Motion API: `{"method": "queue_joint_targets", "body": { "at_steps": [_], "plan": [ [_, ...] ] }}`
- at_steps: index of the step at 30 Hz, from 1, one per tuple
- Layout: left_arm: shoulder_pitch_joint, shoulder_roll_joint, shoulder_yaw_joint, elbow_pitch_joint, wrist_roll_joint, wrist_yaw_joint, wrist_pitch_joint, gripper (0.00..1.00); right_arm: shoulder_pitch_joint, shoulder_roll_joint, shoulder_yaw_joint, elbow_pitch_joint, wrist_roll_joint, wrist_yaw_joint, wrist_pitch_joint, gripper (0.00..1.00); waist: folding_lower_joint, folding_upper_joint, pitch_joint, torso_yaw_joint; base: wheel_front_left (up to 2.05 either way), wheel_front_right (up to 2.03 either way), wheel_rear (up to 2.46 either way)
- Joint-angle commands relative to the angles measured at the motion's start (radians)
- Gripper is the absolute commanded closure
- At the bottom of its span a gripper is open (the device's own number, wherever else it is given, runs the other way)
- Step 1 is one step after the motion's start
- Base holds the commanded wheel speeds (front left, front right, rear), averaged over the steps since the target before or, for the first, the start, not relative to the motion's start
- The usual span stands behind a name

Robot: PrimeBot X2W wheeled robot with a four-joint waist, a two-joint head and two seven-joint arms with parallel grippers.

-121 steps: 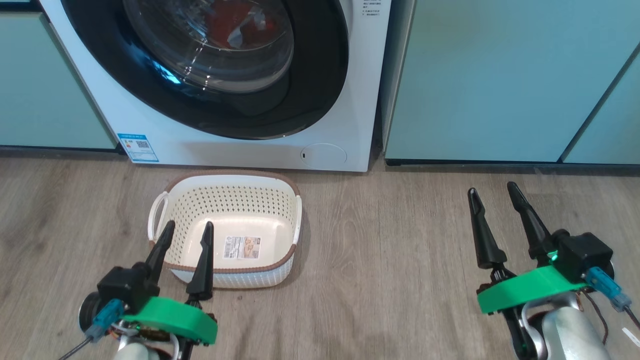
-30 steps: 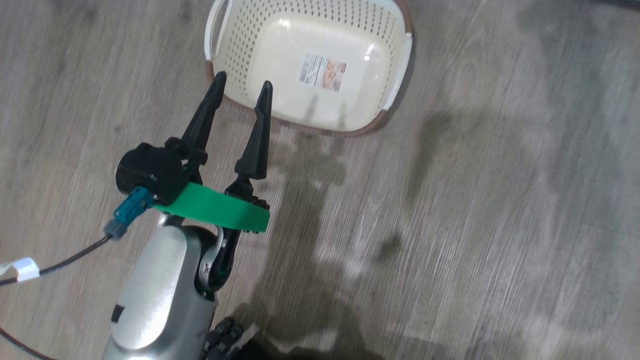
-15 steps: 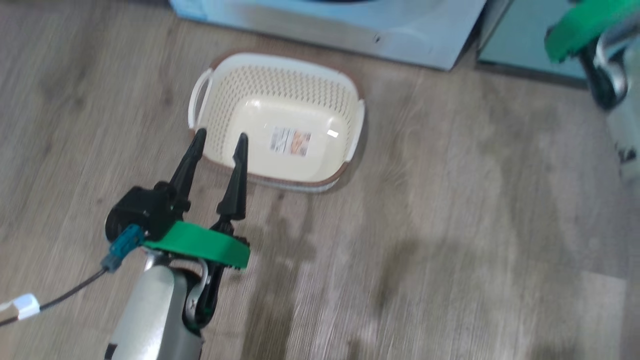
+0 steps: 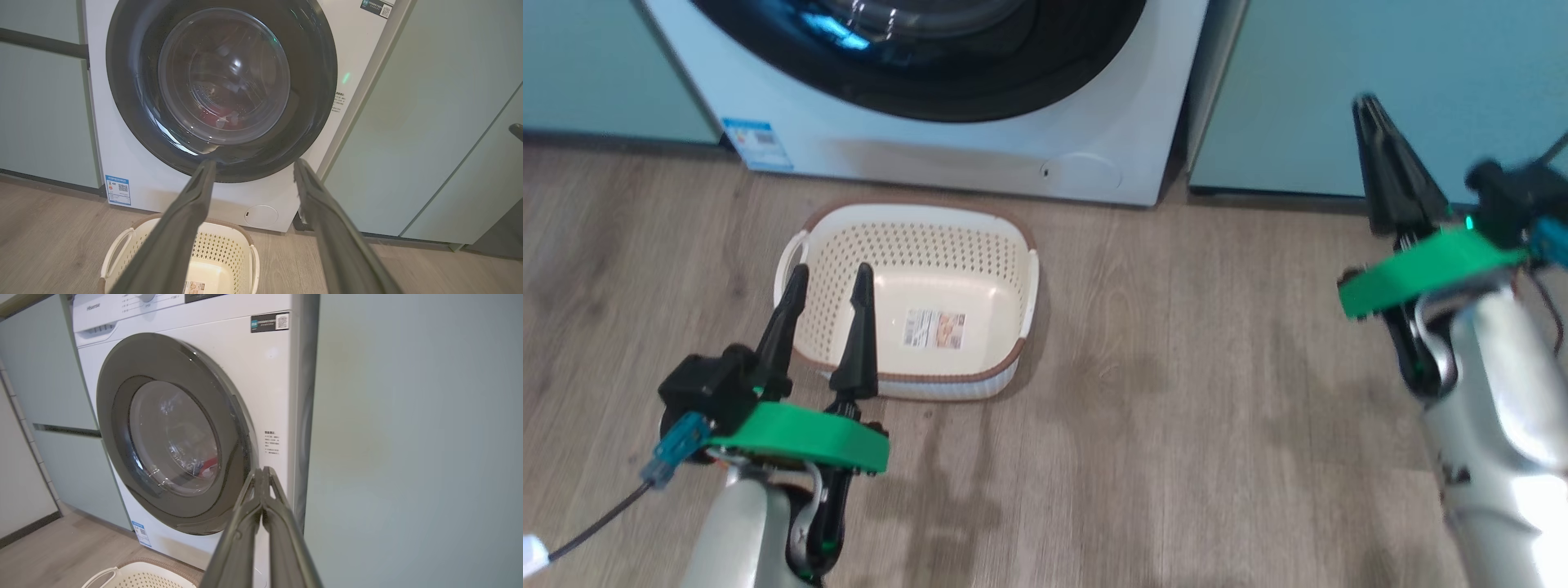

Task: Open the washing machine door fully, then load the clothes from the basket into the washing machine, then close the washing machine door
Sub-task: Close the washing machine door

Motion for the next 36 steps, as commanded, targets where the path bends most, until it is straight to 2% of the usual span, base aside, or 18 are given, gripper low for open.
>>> {"method": "queue_joint_targets", "body": {
  "at_steps": [1, 6, 11, 17, 21, 26, 27, 28, 36],
  "plan": [
    [0.003, 0.012, 0.045, -0.035, -0.004, 0.000, -0.010, 0.00, 0.045, 0.039, -0.041, -0.080, -0.017, -0.008, -0.006, 1.00, 0.0001, -0.0001, -0.035, -0.025, 0.00, 0.00, 0.00],
    [0.031, 0.012, 0.061, -0.034, 0.004, 0.001, -0.010, 0.00, 0.184, 0.109, -0.132, -0.177, -0.047, -0.008, -0.006, 1.00, 0.0001, -0.0001, -0.070, -0.041, 0.00, 0.00, 0.00],
    [0.055, 0.012, 0.068, -0.030, 0.012, 0.003, -0.010, 0.00, 0.273, 0.138, -0.171, -0.215, -0.050, -0.008, -0.006, 1.00, 0.0001, -0.0001, -0.094, -0.052, 0.00, 0.00, 0.00],
    [0.096, 0.012, 0.067, -0.016, 0.020, 0.013, -0.010, 0.00, 0.374, 0.151, -0.190, -0.255, -0.055, -0.008, -0.006, 1.00, 0.0001, -0.0001, -0.119, -0.063, 0.00, 0.00, 0.00],
    [0.113, 0.012, 0.055, 0.022, -0.008, 0.000, -0.010, 0.00, 0.434, 0.153, -0.173, -0.288, -0.071, -0.008, -0.006, 1.00, 0.0001, -0.0001, -0.126, -0.064, 0.00, 0.00, 0.00],
    [0.119, 0.012, 0.063, 0.030, 0.020, 0.005, -0.010, 0.00, 0.468, 0.153, -0.178, -0.291, -0.046, -0.008, -0.006, 0.99, 0.0001, -0.0001, -0.130, -0.067, 0.00, 0.00, 0.00],
    [0.121, 0.012, 0.064, 0.029, 0.028, 0.009, -0.010, 0.00, 0.469, 0.153, -0.183, -0.292, -0.042, -0.008, -0.006, 0.60, 0.0001, -0.0001, -0.131, -0.067, 0.00, 0.00, 0.00],
    [0.121, 0.012, 0.065, 0.029, 0.034, 0.012, -0.010, 0.00, 0.471, 0.153, -0.188, -0.290, -0.037, -0.008, -0.006, 0.00, 0.0001, -0.0001, -0.132, -0.068, 0.00, 0.00, 0.00],
    [0.124, 0.012, 0.064, 0.025, 0.056, 0.033, -0.010, 0.00, 0.472, 0.153, -0.195, -0.292, -0.048, -0.008, -0.006, 0.00, 0.0001, -0.0001, -0.137, -0.063, 0.00, 0.00, 0.00]
  ]
}}
